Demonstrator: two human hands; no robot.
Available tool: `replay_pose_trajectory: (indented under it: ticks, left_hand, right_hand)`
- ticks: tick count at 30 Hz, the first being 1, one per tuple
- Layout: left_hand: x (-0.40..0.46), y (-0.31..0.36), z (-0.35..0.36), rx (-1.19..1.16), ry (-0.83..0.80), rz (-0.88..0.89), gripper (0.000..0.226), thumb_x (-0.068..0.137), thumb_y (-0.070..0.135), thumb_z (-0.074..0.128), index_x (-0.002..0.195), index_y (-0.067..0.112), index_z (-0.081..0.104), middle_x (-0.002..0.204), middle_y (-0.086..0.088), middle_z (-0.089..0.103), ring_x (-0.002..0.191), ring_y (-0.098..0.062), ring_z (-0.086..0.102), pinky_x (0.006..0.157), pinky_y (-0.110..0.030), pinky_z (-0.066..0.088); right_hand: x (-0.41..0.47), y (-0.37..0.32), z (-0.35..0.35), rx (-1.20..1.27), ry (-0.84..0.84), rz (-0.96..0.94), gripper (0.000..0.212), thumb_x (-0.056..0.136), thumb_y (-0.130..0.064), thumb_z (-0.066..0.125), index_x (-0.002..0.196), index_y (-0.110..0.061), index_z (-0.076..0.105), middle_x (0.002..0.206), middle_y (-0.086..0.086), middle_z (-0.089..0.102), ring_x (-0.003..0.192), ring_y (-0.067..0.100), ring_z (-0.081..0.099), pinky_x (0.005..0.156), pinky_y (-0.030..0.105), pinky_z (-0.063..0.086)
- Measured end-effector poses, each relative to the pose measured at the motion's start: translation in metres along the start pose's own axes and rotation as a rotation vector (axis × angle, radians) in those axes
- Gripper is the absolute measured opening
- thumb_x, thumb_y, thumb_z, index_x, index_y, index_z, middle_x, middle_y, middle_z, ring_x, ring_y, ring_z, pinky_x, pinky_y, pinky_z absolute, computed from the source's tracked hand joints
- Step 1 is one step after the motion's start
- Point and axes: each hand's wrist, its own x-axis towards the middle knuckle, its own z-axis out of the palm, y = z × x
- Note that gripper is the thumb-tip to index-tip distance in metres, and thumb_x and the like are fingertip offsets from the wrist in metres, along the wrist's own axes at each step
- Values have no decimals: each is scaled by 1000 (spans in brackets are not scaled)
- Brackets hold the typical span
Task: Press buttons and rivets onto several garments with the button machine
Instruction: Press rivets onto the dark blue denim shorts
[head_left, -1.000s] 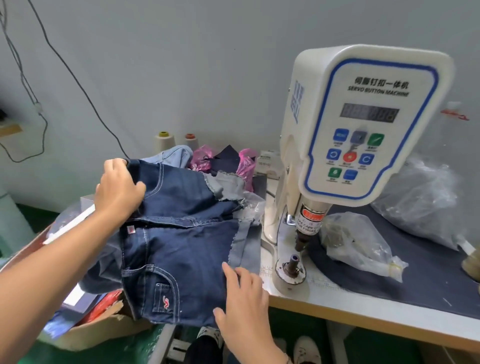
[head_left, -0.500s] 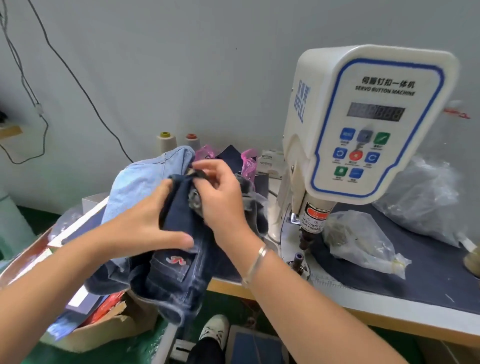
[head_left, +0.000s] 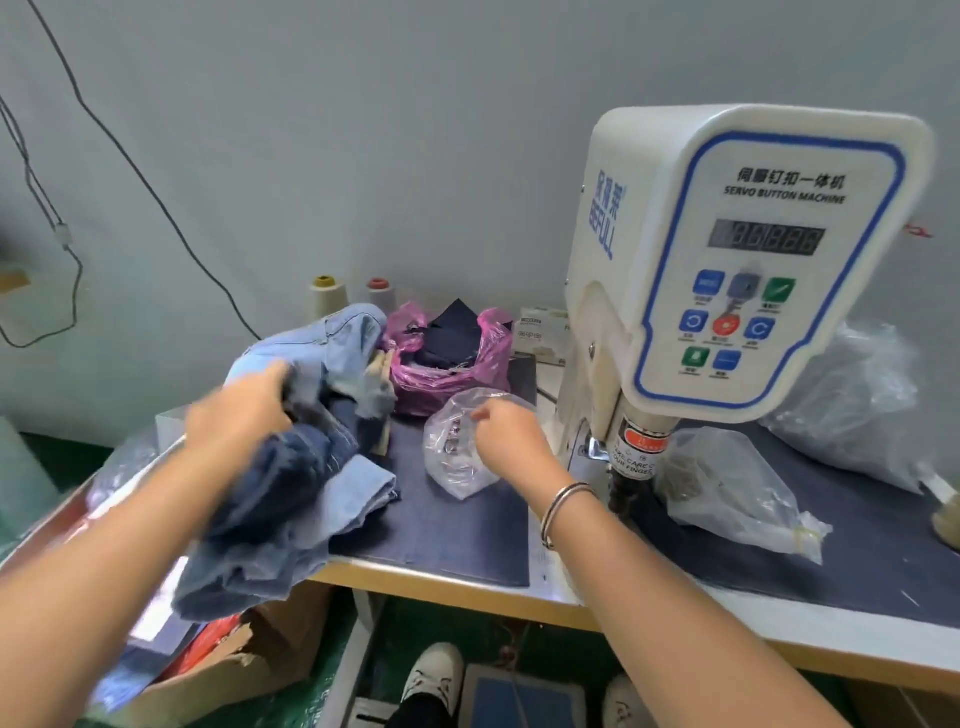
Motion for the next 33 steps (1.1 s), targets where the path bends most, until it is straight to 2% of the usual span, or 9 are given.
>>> replay_pose_trajectory:
  ticks: [2,4,6,10,16,18,22,29,33]
  left_hand:
    - [-18,14,42,99,71,40,36,81,3,56,115,11,48,105,-15,58,96,-35,59,74,-42,45]
    - [-29,19,64,130,192,24,33,75,-5,55,106,4,53,92,-18,58,87,-37,58,67,-41,37]
    - [-32,19,71,132,287,45,32,68,-10,59,98,2,54,83,-19,57,78,-38,57,64,-40,33]
    - [-29,18,75,116,372,70,32,63,-14,62,90,1,54,75,-20,54,70,-38,56,60,-40,29]
    - [-29,20,81,133,458,102,24,68,-16,58,88,-3,53,74,-24,51,68,-39,53,59,-42,29]
    - [-31,21,84,125,505,134,20,73,-16,47,88,-4,53,73,-25,50,66,-39,52,59,-42,29]
    - [-32,22,87,154,525,175,29,74,-2,31,91,-4,54,75,-24,50,67,-37,51,60,-42,30]
    - [-35,24,90,192,564,208,25,76,-7,34,90,-4,54,73,-22,48,64,-35,48,60,-43,29]
    - [-34,24,91,203,563,197,25,76,-14,37,90,-3,54,73,-21,47,64,-35,47,61,-43,28]
  right_hand:
    - [8,9,14,-274,-90,-90,37,94,-5,41,127,-10,57,126,14,59,115,30,55,96,37,46]
    - [12,16,24,-442,-121,-177,38,93,-4,43,128,-10,56,125,14,58,113,32,56,93,39,48]
    - [17,19,29,-517,-109,-208,37,91,-4,46,126,-12,57,123,12,58,111,33,58,88,41,48]
    - [32,17,39,-648,-86,-245,36,91,-9,51,127,-17,57,122,9,60,112,32,59,85,42,48]
    - [43,7,44,-625,-31,-234,27,88,-8,55,112,-13,65,118,10,62,109,31,60,78,34,40]
    - [44,10,47,-632,-8,-249,26,88,-7,54,111,-12,65,116,10,63,107,30,60,75,34,38]
    - [45,14,54,-631,65,-297,24,89,-8,53,109,-13,65,109,8,66,102,29,63,70,32,36]
    - [48,12,61,-528,90,-232,20,86,-8,58,104,-13,66,108,9,67,102,30,63,72,33,34]
    - [50,12,68,-474,95,-204,22,85,-7,58,106,-10,64,108,10,67,100,31,64,77,35,42]
